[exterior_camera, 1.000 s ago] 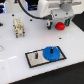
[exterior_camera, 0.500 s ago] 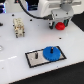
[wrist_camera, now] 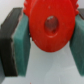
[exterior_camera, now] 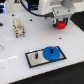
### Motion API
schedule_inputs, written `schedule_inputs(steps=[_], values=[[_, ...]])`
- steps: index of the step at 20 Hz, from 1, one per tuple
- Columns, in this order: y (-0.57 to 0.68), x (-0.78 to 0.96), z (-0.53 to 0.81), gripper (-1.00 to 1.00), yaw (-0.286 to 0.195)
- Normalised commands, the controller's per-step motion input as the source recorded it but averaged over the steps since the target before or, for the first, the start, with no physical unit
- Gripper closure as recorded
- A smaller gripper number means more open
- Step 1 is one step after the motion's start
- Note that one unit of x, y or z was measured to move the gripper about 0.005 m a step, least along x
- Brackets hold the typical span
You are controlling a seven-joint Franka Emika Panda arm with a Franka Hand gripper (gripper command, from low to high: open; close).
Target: Insert the blue gear onto the right peg, followed by the red gear
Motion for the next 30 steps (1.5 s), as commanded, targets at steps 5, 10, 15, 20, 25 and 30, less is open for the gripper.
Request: schedule_inputs(steps=[5, 10, 15, 20, 25, 30], values=[[-0.19, 0.57, 0.46, 1.0, 0.0], [-0.17, 0.62, 0.44, 1.0, 0.0], [-0.18, 0.65, 0.41, 1.0, 0.0], [-0.21, 0.65, 0.39, 1.0, 0.0], [-0.25, 0.66, 0.35, 1.0, 0.0], [-0.27, 0.68, 0.32, 1.0, 0.0]])
